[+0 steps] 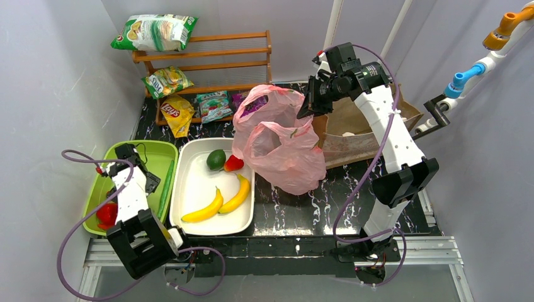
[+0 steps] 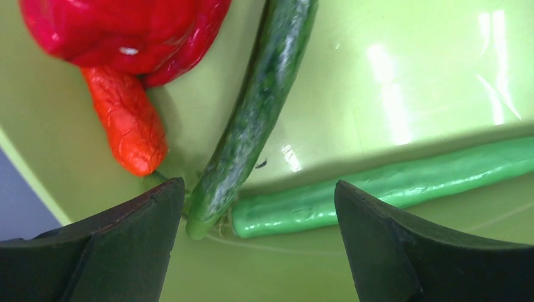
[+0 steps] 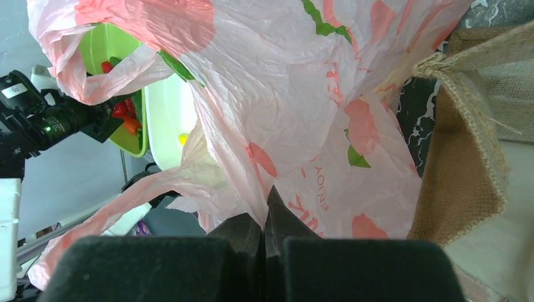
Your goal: Place the food into the grocery bag and tie it
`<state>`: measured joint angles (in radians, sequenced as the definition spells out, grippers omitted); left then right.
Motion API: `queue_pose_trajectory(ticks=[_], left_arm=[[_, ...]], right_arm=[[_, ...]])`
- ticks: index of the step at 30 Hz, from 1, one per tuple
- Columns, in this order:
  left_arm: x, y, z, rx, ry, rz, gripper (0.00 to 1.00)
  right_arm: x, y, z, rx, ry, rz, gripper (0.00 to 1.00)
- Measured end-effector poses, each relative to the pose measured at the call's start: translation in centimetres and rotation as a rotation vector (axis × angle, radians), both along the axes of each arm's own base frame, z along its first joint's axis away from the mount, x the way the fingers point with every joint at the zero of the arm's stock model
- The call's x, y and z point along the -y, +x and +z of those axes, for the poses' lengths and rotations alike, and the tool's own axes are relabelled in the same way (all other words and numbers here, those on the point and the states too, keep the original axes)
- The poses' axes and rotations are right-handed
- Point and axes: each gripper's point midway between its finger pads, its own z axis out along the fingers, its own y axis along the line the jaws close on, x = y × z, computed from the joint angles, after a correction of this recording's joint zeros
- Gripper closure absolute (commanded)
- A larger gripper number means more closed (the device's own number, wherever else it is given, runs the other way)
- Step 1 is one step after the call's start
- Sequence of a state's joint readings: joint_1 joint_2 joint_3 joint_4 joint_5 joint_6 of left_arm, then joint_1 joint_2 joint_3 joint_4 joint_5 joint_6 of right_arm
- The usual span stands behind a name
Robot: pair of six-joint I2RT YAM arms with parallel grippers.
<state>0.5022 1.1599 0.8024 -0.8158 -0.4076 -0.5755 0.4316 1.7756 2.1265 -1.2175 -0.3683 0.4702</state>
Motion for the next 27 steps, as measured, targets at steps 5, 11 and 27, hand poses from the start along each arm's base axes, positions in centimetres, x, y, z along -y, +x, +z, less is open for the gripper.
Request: queue_pose_trajectory(ticks=[5, 11, 27], left_arm=[[-1.0, 1.0, -1.2, -0.01, -0.006, -0.048, 0.11], [-2.3, 1.9, -2.4, -0.035, -0.008, -0.104, 0.13], [-3.5, 1.8, -5.3, -0.096, -0.099, -0.111, 0.38]], right_arm=[[0.0, 0.0, 0.1, 0.0, 0.004, 0.0, 0.99], [0.3, 0.2, 0.2, -0.003, 0.01, -0.008, 0.99], [1.2, 1.0, 0.6, -0.02, 0.046, -0.046, 0.99]])
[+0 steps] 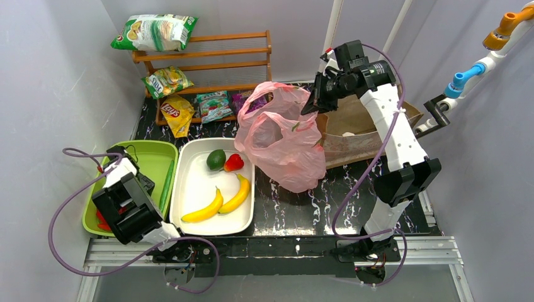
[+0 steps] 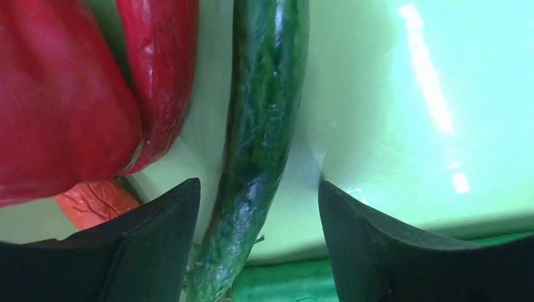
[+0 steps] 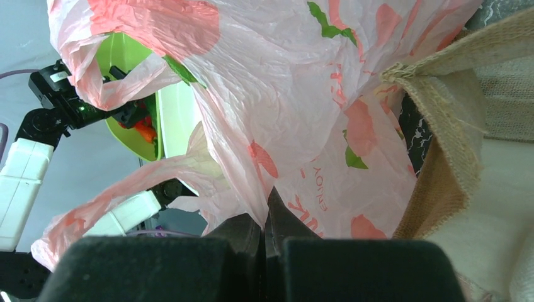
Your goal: Place the food into the grocery bag and tie it
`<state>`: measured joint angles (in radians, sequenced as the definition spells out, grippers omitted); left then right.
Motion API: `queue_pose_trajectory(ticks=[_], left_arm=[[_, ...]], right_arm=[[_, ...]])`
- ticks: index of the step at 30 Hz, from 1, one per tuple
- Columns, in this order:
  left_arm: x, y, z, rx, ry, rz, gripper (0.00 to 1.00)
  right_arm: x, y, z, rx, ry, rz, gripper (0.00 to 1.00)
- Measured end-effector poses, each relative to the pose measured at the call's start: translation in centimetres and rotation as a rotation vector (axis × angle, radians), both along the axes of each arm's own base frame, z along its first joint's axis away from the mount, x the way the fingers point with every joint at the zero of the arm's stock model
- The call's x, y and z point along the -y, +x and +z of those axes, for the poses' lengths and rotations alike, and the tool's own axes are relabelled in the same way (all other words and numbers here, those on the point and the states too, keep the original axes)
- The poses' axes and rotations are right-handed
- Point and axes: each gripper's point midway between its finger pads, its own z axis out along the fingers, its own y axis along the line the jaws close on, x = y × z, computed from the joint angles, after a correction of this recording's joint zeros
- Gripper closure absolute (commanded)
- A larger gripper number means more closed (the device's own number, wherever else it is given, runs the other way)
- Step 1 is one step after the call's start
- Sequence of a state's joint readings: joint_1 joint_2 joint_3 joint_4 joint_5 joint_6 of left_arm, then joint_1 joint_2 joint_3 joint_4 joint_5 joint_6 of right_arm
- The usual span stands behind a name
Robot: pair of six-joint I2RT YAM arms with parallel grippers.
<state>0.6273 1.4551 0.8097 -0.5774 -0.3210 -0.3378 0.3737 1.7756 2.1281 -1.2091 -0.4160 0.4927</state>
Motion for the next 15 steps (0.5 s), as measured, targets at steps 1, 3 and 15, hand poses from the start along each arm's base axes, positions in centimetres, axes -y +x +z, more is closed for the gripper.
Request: queue_pose_trajectory(ticks=[1, 3, 15], left_arm=[[0.0, 0.1, 0.0, -0.001, -0.007, 0.0, 0.44], [-0.1, 0.4, -0.1, 0.0, -0.022, -0.002, 0.59], [0.0, 0.9, 0.1, 0.027, -0.036, -0.006, 1.0]], right_arm=[[0.1, 0.1, 0.0, -0.001, 0.002, -0.004, 0.99], [0.4, 0.3, 0.1, -0.003, 0.005, -0.012, 0.99], [1.4, 1.0, 0.2, -0.019, 0.027, -0.045, 0.99]])
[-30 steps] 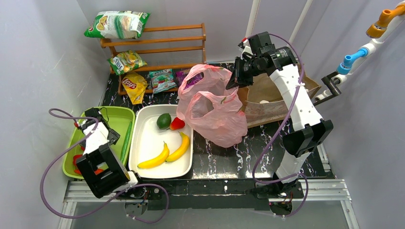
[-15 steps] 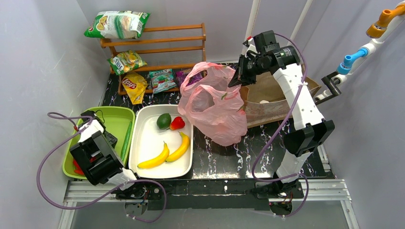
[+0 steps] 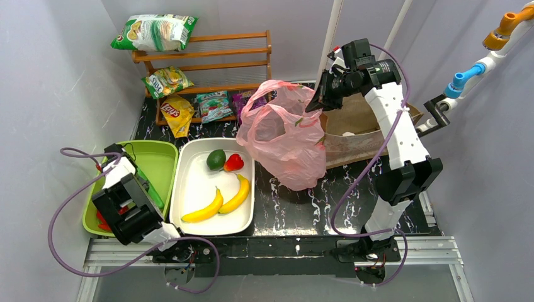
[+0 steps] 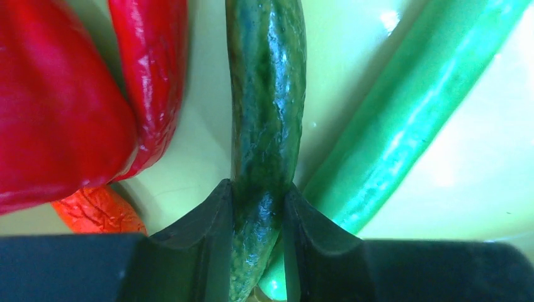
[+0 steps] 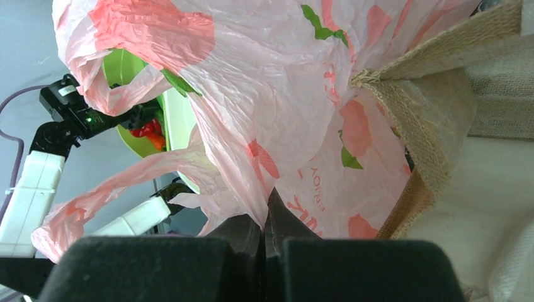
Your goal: Place the food into the grocery bag and tie it
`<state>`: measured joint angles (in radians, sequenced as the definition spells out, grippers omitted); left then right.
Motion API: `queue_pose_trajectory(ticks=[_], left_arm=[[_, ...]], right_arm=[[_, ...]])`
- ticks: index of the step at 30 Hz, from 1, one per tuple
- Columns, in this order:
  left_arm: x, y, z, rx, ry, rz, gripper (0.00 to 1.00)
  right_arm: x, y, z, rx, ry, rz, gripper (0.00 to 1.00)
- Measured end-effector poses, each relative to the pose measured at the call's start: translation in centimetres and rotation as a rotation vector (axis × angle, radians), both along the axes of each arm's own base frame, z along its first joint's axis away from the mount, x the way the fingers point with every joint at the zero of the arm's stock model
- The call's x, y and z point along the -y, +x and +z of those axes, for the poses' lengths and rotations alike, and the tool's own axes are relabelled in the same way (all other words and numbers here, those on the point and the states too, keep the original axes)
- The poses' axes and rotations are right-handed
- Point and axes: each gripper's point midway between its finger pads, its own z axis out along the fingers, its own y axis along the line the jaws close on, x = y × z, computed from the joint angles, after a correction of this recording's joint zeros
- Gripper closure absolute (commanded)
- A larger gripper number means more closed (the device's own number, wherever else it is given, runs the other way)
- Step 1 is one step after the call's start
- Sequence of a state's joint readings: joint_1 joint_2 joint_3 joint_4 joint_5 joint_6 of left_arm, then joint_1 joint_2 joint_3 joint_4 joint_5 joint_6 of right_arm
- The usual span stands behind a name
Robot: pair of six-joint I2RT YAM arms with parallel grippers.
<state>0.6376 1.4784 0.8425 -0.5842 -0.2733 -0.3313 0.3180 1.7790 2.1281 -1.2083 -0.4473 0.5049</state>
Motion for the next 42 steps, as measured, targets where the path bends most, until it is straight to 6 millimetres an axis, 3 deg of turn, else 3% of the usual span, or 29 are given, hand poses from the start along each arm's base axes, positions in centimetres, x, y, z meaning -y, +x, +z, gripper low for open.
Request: queue_pose_trajectory(ticks=[6, 13, 22, 29, 35, 42], left_arm=[[-0.8, 0.7, 3.8, 0.086, 0.109, 0.007, 1.0], [-1.7, 3.1, 9.2, 0.21, 0.216, 0.014, 1.0], [-0.2, 5.4, 14.1, 0.379, 0.215, 0.016, 1.0], [3.4, 9.0, 17.3, 0.509, 0.18, -0.119, 1.0], [7.4, 12.2, 20.3, 0.609, 0.15, -0.297, 1.0], [13.4, 14.1, 21.6, 0.698, 0.044, -0.482, 1.0]], right_arm=[[-0.5, 0.2, -0.4, -0.032, 0.026, 0.007, 0.99], [-1.3, 0.4, -0.7, -0.075, 0.063, 0.016, 0.99], [-1.7, 0.2, -0.6, -0.107, 0.092, 0.014, 0.99], [-2.0, 0.6, -0.6, -0.094, 0.104, 0.016, 0.99], [-1.8, 0.4, -2.0, -0.105, 0.092, 0.011, 0.99], [-0.5, -2.8, -1.5, -0.02, 0.073, 0.006, 0.99]])
